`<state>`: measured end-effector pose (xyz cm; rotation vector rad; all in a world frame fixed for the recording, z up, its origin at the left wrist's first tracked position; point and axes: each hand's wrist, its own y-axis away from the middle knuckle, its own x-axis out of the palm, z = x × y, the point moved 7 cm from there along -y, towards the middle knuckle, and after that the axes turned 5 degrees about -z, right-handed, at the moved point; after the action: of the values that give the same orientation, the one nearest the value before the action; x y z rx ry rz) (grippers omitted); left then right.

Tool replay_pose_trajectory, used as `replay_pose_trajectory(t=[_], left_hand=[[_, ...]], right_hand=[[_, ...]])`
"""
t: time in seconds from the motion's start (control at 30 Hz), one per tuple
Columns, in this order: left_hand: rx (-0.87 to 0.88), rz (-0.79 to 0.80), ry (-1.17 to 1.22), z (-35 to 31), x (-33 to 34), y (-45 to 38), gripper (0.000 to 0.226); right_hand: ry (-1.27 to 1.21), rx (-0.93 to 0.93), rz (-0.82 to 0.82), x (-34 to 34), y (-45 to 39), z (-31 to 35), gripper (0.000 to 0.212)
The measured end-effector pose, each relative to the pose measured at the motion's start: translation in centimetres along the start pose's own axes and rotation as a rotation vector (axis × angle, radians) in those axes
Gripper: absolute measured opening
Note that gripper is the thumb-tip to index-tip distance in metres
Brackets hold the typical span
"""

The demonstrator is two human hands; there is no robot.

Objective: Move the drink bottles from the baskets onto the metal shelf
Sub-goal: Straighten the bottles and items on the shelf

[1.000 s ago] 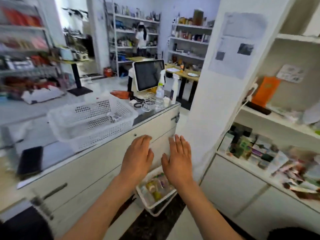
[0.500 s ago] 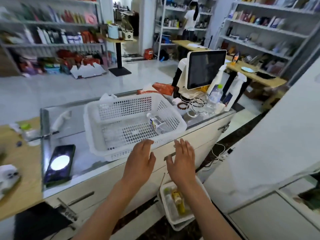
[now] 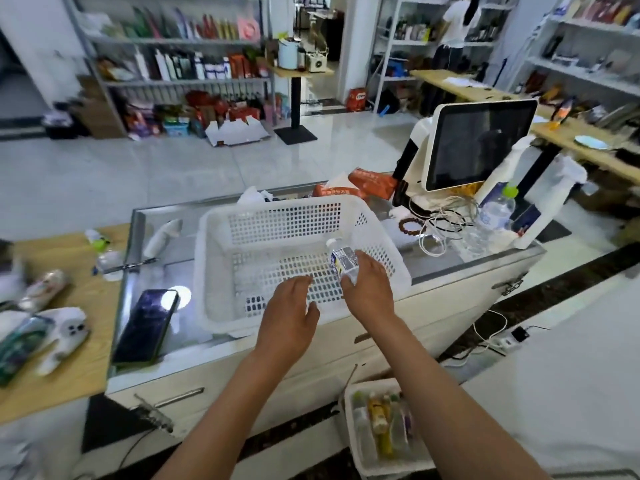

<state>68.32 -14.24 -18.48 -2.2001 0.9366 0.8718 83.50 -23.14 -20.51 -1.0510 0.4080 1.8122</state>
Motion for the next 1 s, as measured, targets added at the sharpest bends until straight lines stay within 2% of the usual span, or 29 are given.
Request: replay_pose_trajectory(t=[0.23, 0.33, 0.43, 0.6, 0.7, 0.8, 1.0], left_hand=[[-0.070, 0.019, -0.136, -1.2, 2.4, -3.5, 0.048], [-0.085, 0.013, -0.171, -1.4, 3.0, -5.0, 0.048], [-0.108, 0.023, -0.173, -1.3, 3.3, -5.8, 0.047], [-0.107, 0.034, -0.178, -0.4, 2.9, -7.5, 0.047], [-0.093, 0.051, -0.171, 0.4, 2.5, -8.4, 0.048], [-0.052, 0.092, -0.158, 0.8, 2.3, -9.2, 0.048], [0.111, 0.125, -0.092, 0.4, -0.6, -11.8, 0.046]], right_hand=[[0.100, 0.051, 0.215, 4.0, -6.8, -2.7, 0.055], [0.176, 0.129, 0.316, 5.2, -8.4, -4.0, 0.057], [0.192, 0.223, 0.395, 6.4, -8.7, -5.3, 0.047], [0.218, 0.265, 0.416, 6.7, -9.1, -5.2, 0.032], [0.146, 0.319, 0.381, 6.4, -8.8, -4.9, 0.029], [0.072, 0.325, 0.276, 6.0, -8.3, -3.9, 0.026], [-0.286, 0.321, -0.022, 1.6, -7.0, 1.2, 0.046]])
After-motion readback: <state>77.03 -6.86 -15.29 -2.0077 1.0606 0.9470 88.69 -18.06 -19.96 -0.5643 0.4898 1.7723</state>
